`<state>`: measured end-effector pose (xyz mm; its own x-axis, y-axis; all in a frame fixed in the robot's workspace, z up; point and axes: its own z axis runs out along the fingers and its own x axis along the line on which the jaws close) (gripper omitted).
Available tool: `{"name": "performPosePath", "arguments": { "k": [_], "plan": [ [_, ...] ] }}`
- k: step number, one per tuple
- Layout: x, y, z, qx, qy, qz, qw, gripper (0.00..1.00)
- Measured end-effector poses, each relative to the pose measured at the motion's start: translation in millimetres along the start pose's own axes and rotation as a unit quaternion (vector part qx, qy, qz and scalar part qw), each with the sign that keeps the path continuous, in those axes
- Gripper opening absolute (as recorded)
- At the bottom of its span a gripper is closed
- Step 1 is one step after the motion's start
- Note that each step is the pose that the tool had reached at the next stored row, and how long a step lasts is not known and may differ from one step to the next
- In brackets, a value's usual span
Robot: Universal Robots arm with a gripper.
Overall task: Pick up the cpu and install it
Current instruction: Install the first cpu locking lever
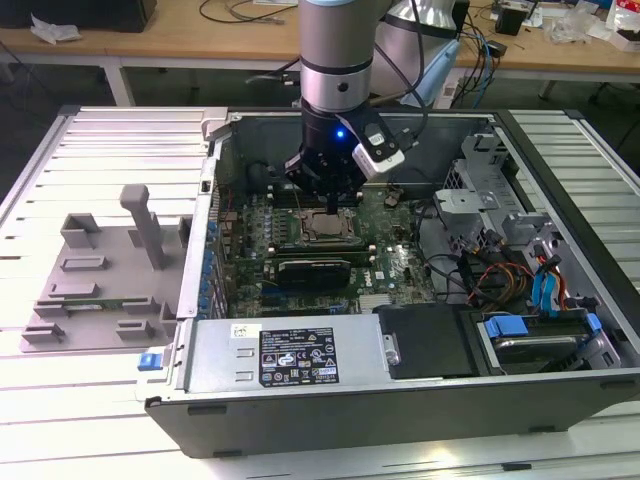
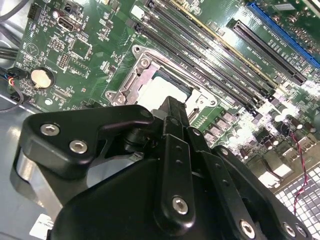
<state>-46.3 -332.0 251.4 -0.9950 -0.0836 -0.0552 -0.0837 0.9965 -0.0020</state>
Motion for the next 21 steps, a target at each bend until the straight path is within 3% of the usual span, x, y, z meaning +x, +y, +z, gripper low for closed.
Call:
{"name": "performPosePath", "arguments": {
  "k": [7,17,21],
  "plan": [
    [0.0,0.0,-0.2,0.0,0.0,0.0,1.0,0.11],
    [-0.3,0.0,-6.0,0.0002,0.0,0.0,1.0,0.11],
    [7.9,0.7,-6.6,-0.0016,-0.0008,0.0,1.0,0.11]
  ]
}}
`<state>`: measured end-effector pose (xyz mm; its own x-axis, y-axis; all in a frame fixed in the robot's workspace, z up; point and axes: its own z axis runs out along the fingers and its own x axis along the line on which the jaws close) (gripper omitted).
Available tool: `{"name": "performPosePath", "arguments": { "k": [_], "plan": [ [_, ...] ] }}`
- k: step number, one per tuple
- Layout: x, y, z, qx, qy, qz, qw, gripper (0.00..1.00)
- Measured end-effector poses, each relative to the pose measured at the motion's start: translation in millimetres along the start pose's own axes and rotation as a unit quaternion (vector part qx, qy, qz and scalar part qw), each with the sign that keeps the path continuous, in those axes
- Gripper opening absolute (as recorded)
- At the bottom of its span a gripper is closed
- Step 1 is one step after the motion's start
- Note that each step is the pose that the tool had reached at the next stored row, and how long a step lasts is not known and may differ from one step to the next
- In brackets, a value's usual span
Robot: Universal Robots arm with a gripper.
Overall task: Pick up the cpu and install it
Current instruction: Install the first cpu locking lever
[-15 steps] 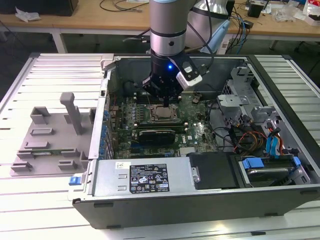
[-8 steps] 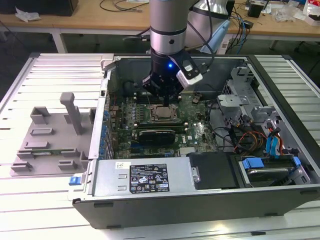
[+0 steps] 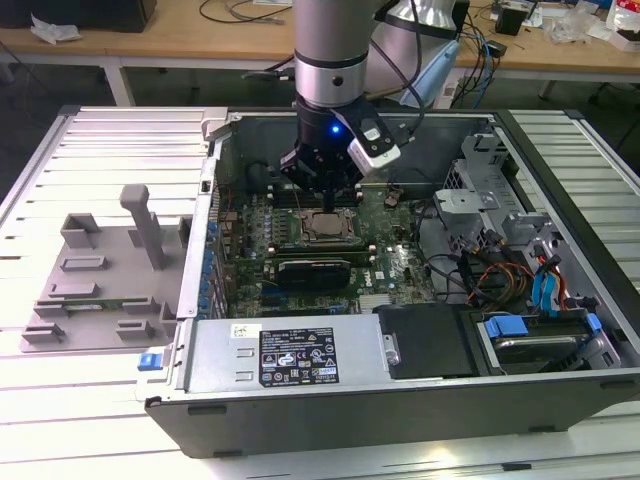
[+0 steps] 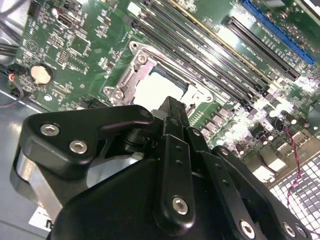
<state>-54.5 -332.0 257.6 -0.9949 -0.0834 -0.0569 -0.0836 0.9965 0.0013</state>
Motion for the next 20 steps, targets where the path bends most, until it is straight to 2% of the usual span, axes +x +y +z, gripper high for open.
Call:
{"name": "performPosePath", "arguments": {
  "k": [2,10,14,17,19,20],
  "plan": [
    [1.0,0.1,-0.8,-0.0014,-0.0005,0.0,1.0,0.11],
    [0.2,0.1,-16.4,-0.0014,-0.0009,0.0,1.0,0.11],
    [0.2,0.1,-16.6,-0.0014,-0.0009,0.0,1.0,0.11],
    [8.1,0.8,-17.0,-0.0014,-0.0009,0.0,1.0,0.11],
    [18.9,1.7,-17.6,-0.0014,-0.0009,0.0,1.0,0.11],
    [26.4,2.4,-17.9,-0.0014,-0.0009,0.0,1.0,0.11]
  ]
}}
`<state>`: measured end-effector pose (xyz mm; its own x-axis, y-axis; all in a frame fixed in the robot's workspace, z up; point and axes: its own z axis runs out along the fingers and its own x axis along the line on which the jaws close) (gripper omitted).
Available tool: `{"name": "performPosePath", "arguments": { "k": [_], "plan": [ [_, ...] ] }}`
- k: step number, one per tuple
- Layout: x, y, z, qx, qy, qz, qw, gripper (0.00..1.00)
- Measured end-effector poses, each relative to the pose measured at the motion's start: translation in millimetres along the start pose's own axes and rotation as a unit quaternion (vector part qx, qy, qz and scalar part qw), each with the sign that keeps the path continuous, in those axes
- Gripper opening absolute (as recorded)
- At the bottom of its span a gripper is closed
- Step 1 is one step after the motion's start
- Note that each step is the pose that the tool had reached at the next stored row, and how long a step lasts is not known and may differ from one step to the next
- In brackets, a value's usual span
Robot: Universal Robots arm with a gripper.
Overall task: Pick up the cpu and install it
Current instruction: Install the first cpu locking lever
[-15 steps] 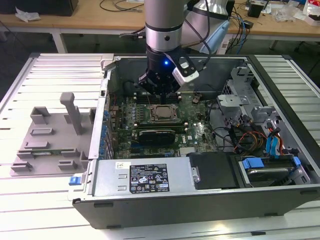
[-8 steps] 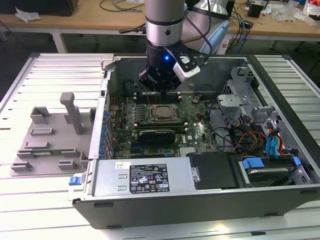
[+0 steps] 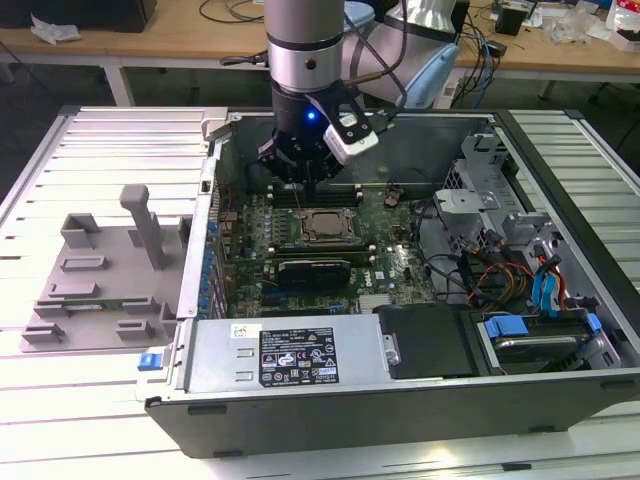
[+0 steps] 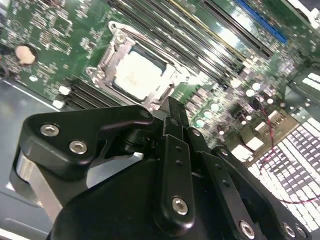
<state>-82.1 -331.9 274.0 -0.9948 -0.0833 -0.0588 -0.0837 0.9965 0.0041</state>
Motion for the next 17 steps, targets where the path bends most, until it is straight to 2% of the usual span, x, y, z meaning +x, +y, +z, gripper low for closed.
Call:
{"name": "performPosePath", "arguments": {
  "k": [3,7,8,10,11,14,15,16,17],
  "plan": [
    [15.0,1.3,-0.7,0.0,0.0,0.0,1.0,0.11],
    [26.2,2.2,-1.3,0.0,0.0,0.0,1.0,0.11],
    [34.3,2.9,-1.7,-0.0202,-0.0017,0.001,0.9998,0.11],
    [36.4,3.1,-1.9,-0.0444,-0.0037,0.003,0.999,0.11],
    [37.4,3.2,-1.9,-0.0658,-0.0056,0.004,0.9978,0.11],
    [37.4,3.1,-1.5,-0.07,-0.0058,0.004,0.9975,0.11],
    [37.6,2.9,0.5,-0.0881,-0.0074,0.005,0.9961,0.11],
    [37.7,2.6,2.6,-0.0964,-0.0081,0.006,0.9953,0.11],
    [37.8,2.5,4.1,-0.1,-0.0084,0.006,0.9949,0.11]
  ]
}}
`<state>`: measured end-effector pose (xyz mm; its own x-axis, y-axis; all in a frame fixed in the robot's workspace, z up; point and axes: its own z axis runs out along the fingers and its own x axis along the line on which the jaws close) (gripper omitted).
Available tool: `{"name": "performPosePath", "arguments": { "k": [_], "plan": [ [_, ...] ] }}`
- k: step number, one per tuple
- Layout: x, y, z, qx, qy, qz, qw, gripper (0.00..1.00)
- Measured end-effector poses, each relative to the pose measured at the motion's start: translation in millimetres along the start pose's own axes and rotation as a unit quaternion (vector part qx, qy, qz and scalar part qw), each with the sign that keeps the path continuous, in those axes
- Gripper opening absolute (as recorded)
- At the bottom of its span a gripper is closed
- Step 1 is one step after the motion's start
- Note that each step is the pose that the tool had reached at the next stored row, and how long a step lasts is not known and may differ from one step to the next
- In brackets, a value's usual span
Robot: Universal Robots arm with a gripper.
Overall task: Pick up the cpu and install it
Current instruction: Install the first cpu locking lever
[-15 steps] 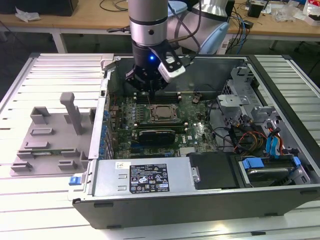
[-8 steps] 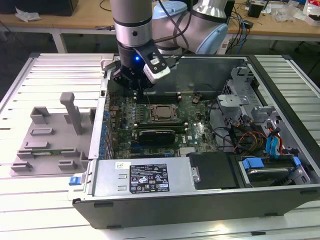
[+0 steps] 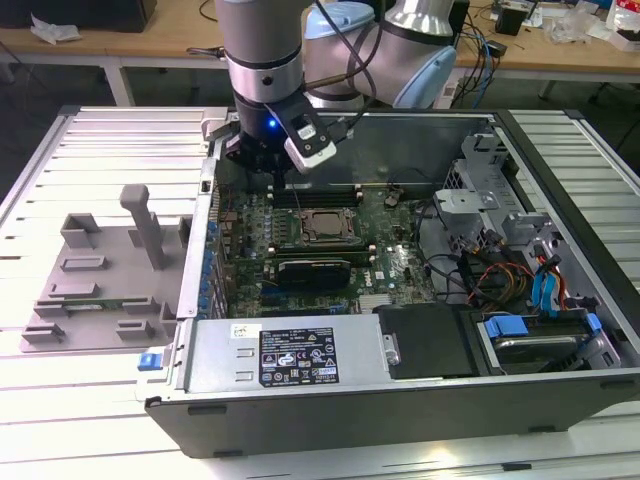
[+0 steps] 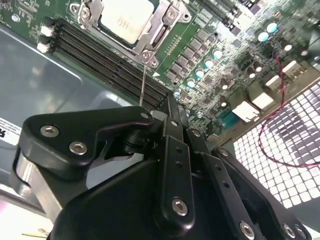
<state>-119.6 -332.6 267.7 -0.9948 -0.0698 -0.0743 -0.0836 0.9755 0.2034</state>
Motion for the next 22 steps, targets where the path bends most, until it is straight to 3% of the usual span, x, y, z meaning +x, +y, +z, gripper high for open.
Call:
{"name": "performPosePath", "arguments": {
  "k": [1,3,7,9,11,13,16,18,20,22],
  "plan": [
    [0.2,-0.4,1.4,-0.0056,-0.0003,0.0,1.0,0.11],
    [0.3,-1.0,2.5,-0.0252,-0.002,0.001,0.9997,0.11],
    [1.1,-5.5,10.6,-0.0493,-0.0041,0.003,0.9988,0.11],
    [-1.3,-7.1,14.4,-0.0524,-0.0043,0.003,0.9986,0.11],
    [-4.4,-7.6,15.7,-0.0525,-0.0044,0.003,0.9986,0.11],
    [-13.3,-8.8,17.6,-0.0525,-0.0043,0.003,0.9986,0.11],
    [-21.2,-9.6,18.6,-0.0525,-0.0043,0.003,0.9986,0.11],
    [-32.0,-10.7,19.8,-0.0525,-0.0042,0.003,0.9986,0.11],
    [-38.5,-11.4,20.6,-0.0525,-0.0042,0.003,0.9986,0.11],
    [-39.6,-11.6,20.6,-0.0525,-0.0042,0.004,0.9986,0.11]
  ]
}}
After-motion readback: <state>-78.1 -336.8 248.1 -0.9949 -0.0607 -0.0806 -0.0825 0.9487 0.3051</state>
